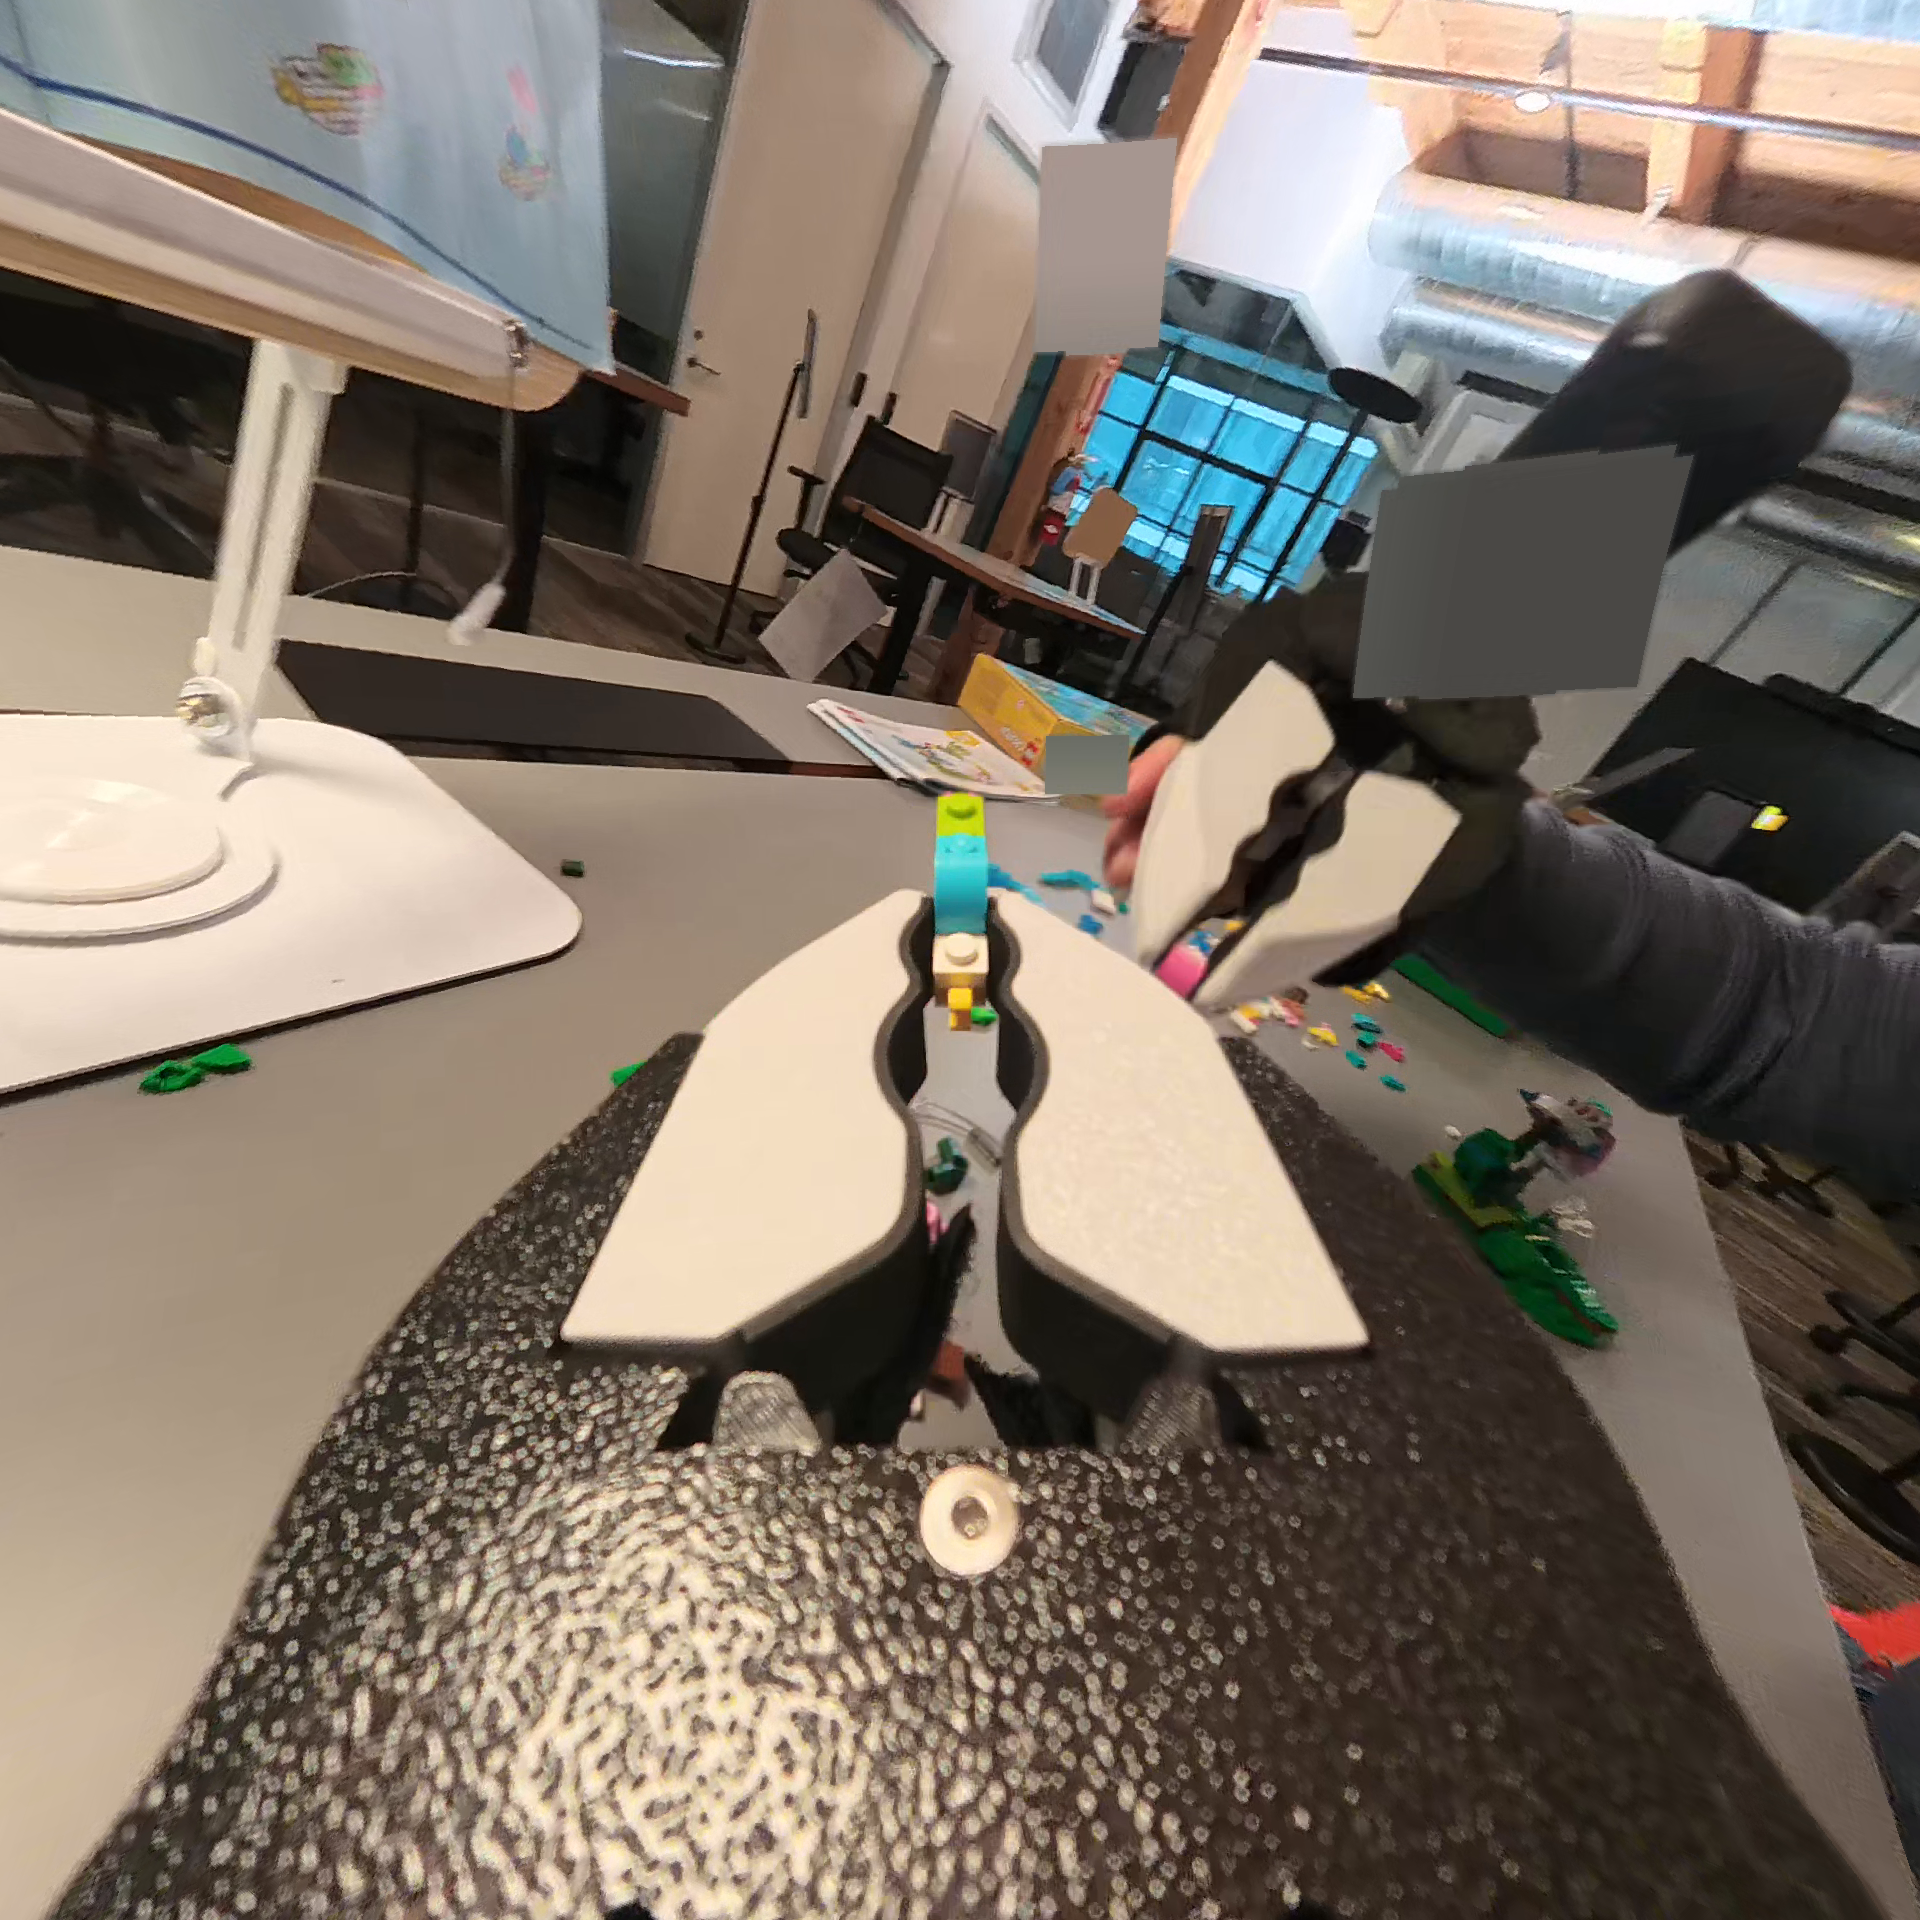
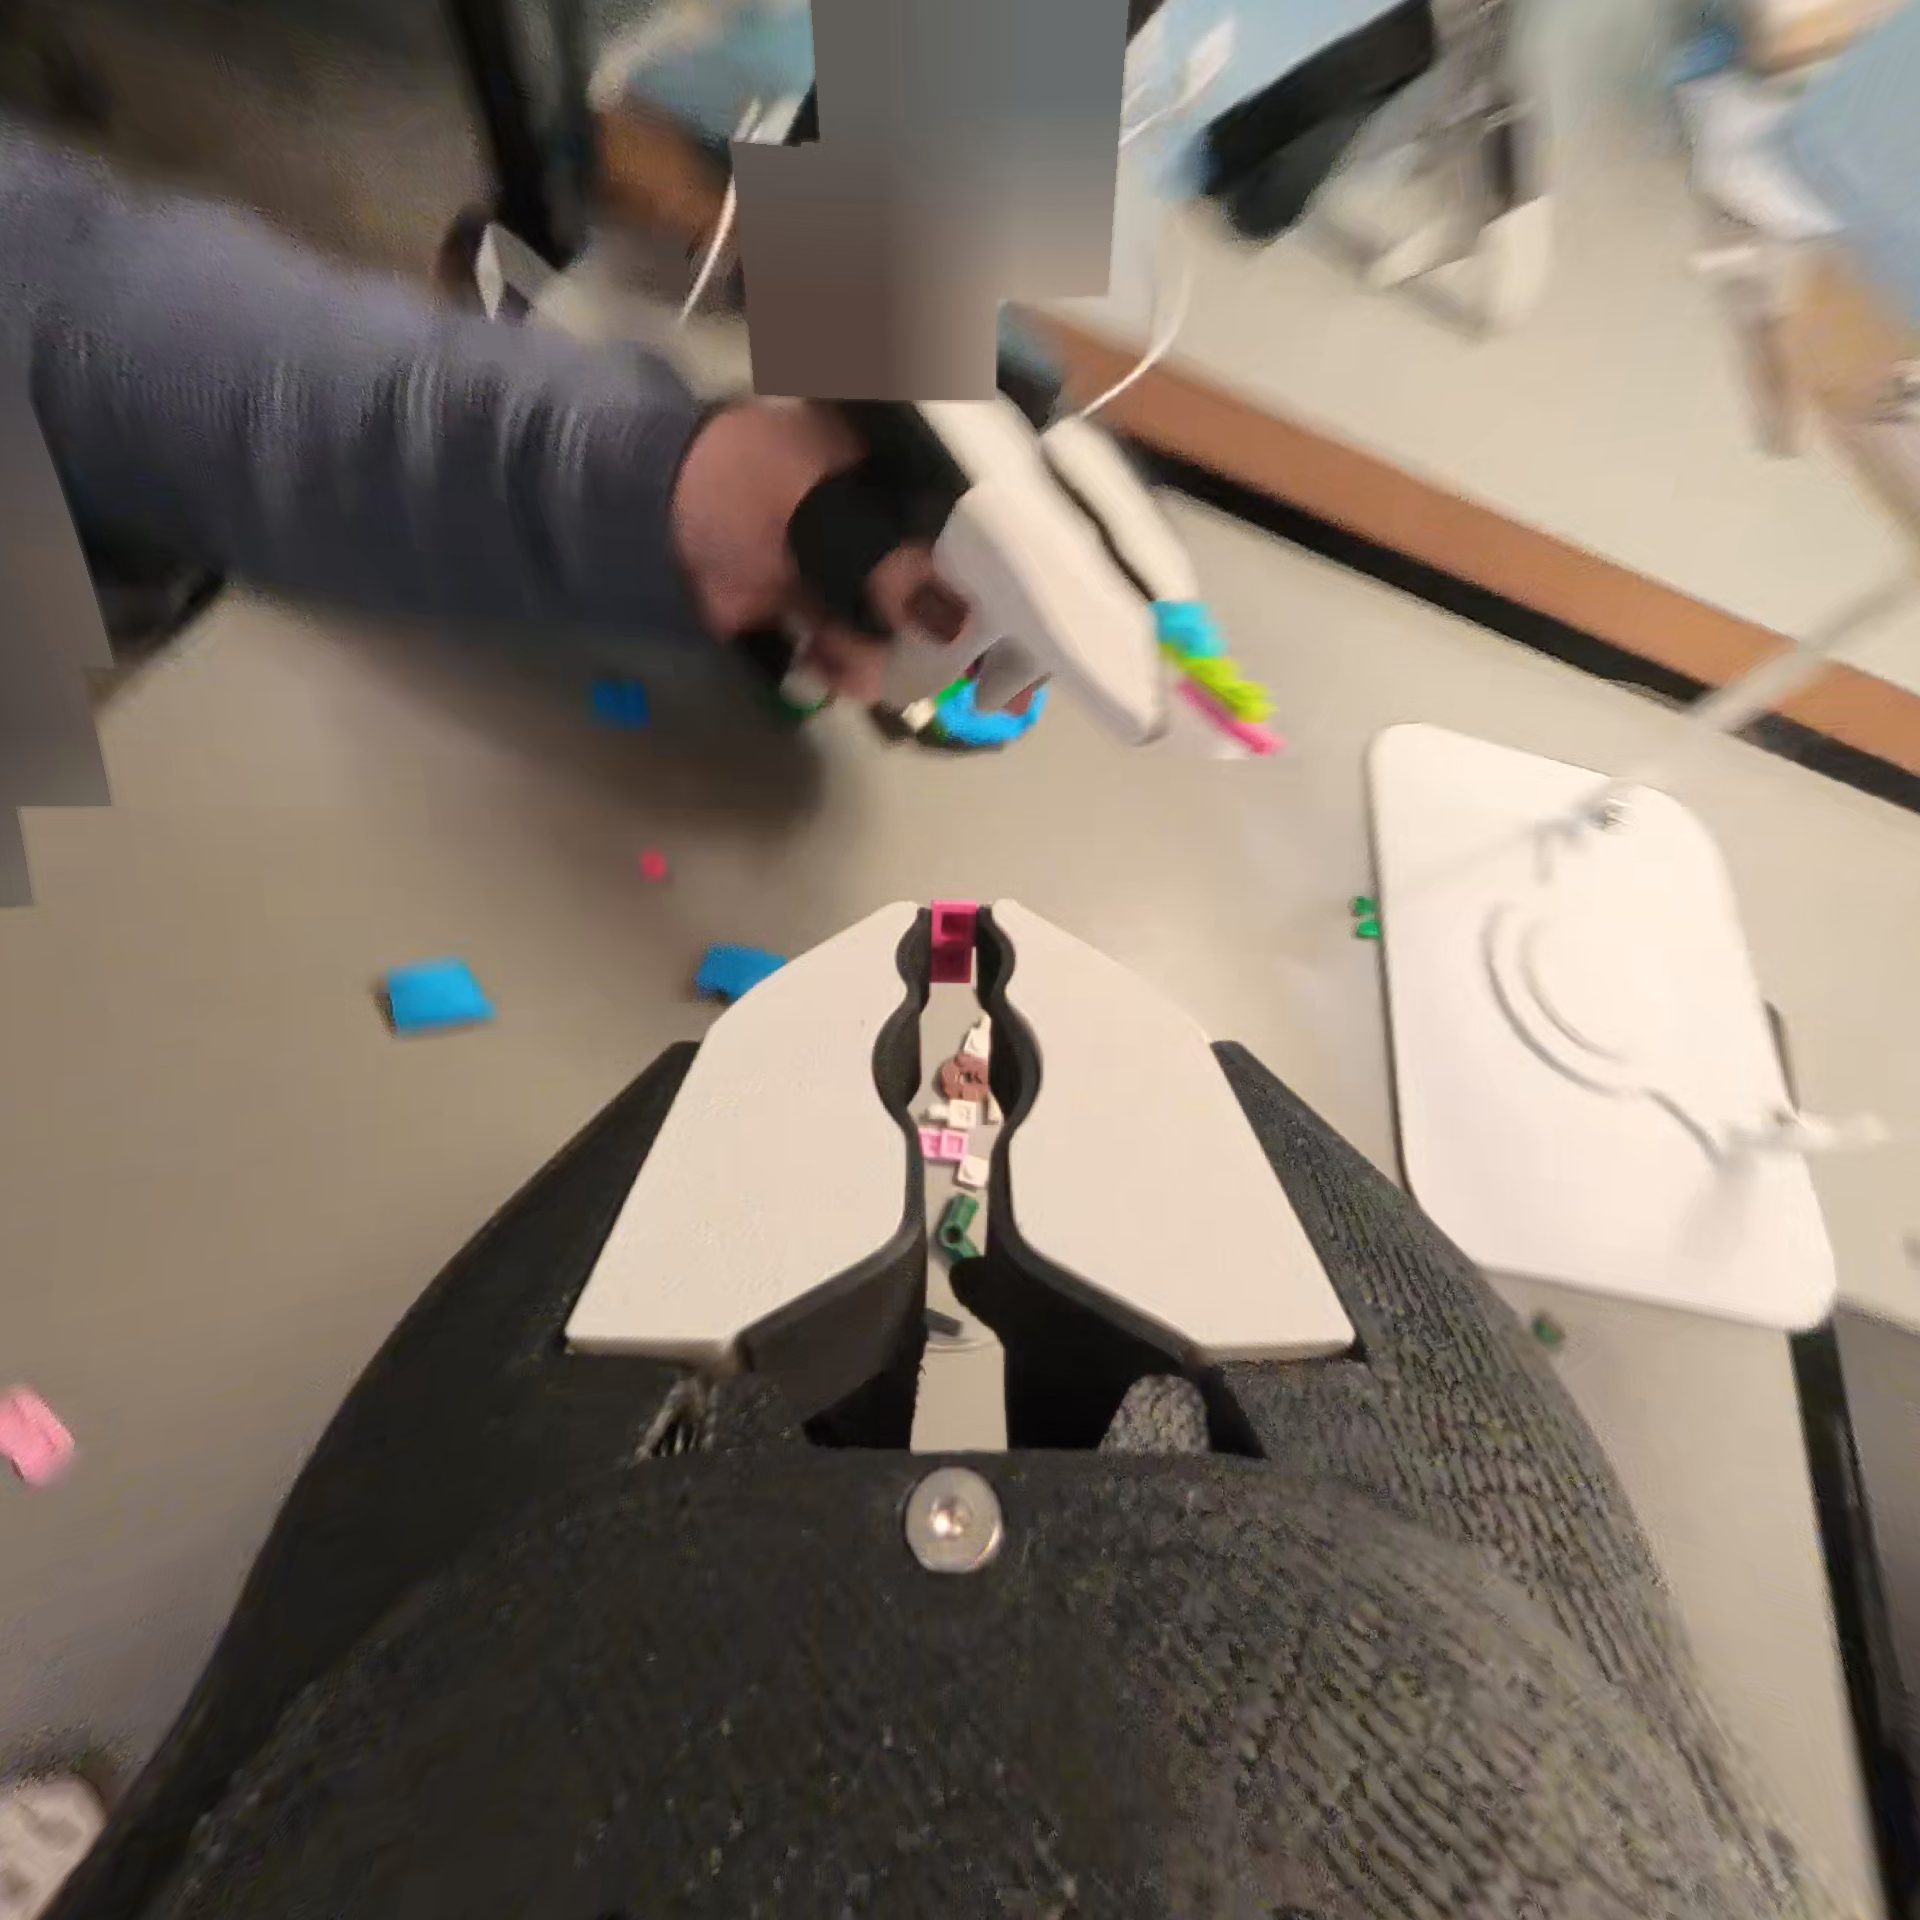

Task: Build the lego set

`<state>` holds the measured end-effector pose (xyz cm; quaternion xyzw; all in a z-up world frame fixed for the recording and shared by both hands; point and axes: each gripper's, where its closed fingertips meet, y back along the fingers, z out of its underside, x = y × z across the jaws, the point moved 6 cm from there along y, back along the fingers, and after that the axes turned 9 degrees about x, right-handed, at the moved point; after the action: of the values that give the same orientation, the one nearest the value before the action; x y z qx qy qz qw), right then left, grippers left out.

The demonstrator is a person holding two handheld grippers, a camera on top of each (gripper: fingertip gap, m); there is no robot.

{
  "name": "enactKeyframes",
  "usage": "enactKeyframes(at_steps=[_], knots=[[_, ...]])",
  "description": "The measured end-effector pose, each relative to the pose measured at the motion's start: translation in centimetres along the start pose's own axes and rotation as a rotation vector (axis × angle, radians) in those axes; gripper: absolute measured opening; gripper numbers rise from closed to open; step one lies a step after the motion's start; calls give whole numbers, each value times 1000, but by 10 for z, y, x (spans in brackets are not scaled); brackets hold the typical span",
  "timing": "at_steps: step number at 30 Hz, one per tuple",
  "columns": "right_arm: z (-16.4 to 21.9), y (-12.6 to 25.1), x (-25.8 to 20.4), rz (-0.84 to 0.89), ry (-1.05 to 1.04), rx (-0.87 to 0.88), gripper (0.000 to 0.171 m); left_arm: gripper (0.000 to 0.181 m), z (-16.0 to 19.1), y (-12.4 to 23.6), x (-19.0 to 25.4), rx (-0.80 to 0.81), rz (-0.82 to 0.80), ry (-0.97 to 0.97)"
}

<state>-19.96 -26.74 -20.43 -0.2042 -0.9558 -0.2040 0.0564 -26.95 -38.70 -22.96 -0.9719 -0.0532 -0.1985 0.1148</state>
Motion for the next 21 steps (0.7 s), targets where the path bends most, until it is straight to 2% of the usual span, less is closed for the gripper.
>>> enactKeyframes(at_steps=[1, 3, 9, 13, 18, 21], knots=[[-6, 12, -4, 69, -54, 61, 6, 8, 1, -2, 3, -2, 26, -1], [-18, 34, -18, 169, -110, 143, 6, 8, 6, -6, 11, -9, 82, -18], [-47, 95, -63, 444, -49, 258, 6, 8, 22, -18, 32, -81, 242, -20], [-63, 142, -74, 630, -5, 387, 6, 8, 23, -30, 46, -138, 269, -31], [-87, 179, -73, 702, -20, 610, 6, 8, -7, -75, 103, -234, 387, -89], [-99, 193, -72, 652, -86, 785, 6, 8, -28, -104, 151, -337, 492, -131]])
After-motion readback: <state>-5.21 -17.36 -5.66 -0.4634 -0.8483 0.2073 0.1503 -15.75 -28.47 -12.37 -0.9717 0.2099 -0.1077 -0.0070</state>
